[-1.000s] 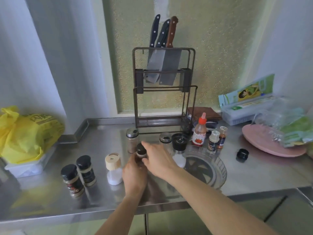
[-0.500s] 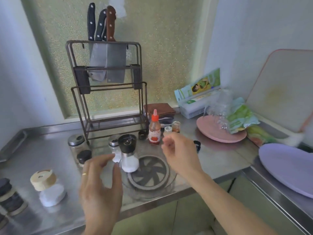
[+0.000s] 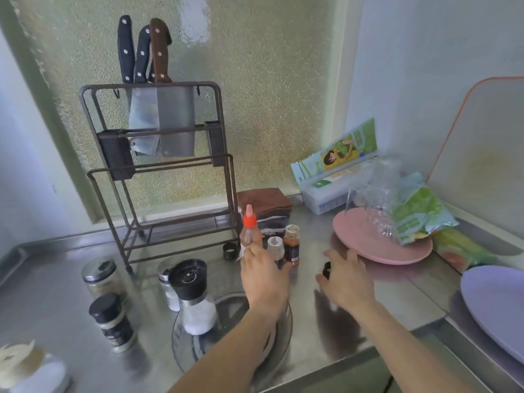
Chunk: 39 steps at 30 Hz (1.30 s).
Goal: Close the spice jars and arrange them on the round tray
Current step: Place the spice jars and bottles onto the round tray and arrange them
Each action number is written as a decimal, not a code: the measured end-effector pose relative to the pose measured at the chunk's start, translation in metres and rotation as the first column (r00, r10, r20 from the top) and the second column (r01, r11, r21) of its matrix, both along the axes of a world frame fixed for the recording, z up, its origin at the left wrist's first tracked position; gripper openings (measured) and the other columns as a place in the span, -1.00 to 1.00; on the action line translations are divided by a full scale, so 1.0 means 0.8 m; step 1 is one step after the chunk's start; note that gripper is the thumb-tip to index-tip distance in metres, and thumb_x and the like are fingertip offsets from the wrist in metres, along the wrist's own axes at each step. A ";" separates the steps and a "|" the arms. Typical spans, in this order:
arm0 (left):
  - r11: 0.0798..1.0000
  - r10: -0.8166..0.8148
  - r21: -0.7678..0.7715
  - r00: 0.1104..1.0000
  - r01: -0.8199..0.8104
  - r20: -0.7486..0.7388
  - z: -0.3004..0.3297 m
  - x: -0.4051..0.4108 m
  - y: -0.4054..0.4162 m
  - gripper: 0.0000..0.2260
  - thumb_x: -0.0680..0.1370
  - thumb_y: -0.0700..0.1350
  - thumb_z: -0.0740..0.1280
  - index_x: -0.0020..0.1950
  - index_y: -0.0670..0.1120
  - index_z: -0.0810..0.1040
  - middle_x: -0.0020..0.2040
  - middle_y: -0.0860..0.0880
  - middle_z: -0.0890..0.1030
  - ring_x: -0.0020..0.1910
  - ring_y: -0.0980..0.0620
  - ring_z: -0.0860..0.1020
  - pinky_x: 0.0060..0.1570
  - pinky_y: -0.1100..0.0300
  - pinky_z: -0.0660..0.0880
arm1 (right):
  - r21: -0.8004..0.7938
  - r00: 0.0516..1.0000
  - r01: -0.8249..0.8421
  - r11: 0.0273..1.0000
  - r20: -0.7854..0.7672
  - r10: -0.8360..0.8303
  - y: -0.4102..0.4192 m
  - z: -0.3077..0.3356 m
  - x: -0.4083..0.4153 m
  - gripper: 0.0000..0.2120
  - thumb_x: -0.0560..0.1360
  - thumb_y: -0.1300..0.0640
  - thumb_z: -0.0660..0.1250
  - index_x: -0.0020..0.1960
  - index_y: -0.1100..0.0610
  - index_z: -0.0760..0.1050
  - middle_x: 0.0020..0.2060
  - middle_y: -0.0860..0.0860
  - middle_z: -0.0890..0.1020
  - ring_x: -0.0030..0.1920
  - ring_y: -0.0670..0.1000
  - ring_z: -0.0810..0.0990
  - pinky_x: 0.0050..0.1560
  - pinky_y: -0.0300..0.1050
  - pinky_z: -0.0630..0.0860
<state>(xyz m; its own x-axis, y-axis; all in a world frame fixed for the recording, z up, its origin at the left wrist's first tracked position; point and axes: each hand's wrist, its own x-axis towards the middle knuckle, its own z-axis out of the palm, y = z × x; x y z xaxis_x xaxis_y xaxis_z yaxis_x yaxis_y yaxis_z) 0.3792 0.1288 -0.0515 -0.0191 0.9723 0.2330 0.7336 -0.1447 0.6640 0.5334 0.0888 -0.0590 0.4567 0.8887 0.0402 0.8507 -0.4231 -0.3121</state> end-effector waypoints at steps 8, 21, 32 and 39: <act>1.000 -0.004 -0.024 0.995 0.006 0.097 -0.001 0.005 0.005 -0.71 0.51 -0.06 0.46 0.18 -0.06 0.49 0.08 -0.06 0.68 0.09 -0.11 0.62 -0.01 0.11 0.50 | 0.125 0.994 -0.035 0.992 -0.099 0.048 -0.009 0.009 0.013 -0.67 0.43 0.22 0.39 0.17 0.05 0.50 0.03 0.09 0.54 0.06 0.22 0.60 -0.01 0.00 0.54; 0.956 -0.166 0.288 0.924 0.065 0.345 0.081 -0.104 -0.120 -0.65 0.33 0.14 0.49 0.08 0.17 0.58 -0.10 0.17 0.64 -0.09 0.15 0.62 -0.02 0.09 0.60 | 0.637 0.532 -0.176 0.750 -0.580 0.617 -0.088 0.190 -0.105 -0.76 0.40 0.25 0.57 0.01 0.01 0.69 -0.04 -0.03 0.76 0.00 0.00 0.70 0.06 -0.13 0.58; 0.947 -0.103 0.322 0.961 0.015 0.258 0.070 -0.254 -0.204 -0.69 0.36 0.11 0.53 0.08 0.13 0.66 -0.07 0.20 0.60 -0.08 0.18 0.61 0.00 0.09 0.60 | 0.188 0.515 -0.811 0.554 -0.221 0.828 -0.131 0.234 -0.229 -0.59 0.43 0.29 0.54 0.22 -0.02 0.65 0.02 -0.09 0.74 0.05 -0.21 0.70 0.13 -0.28 0.61; 0.966 -0.020 0.255 0.971 -0.042 0.238 0.032 -0.320 -0.226 -0.74 0.36 0.08 0.51 0.03 0.16 0.64 -0.12 0.16 0.62 -0.13 0.14 0.62 -0.07 0.07 0.61 | -0.173 0.518 -0.832 0.528 0.102 0.849 -0.131 0.225 -0.318 -0.55 0.38 -0.23 0.50 0.22 -0.10 0.59 -0.03 -0.15 0.72 -0.09 -0.13 0.69 0.04 -0.02 0.66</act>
<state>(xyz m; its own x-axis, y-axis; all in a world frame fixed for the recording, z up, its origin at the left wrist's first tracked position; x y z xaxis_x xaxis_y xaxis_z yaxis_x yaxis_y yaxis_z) 0.1236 -0.0520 -0.0260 -0.1145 0.8798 0.4614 0.5623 -0.3254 0.7602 0.2792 -0.0161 0.1210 -0.5106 0.8572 -0.0672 0.8549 0.4979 -0.1457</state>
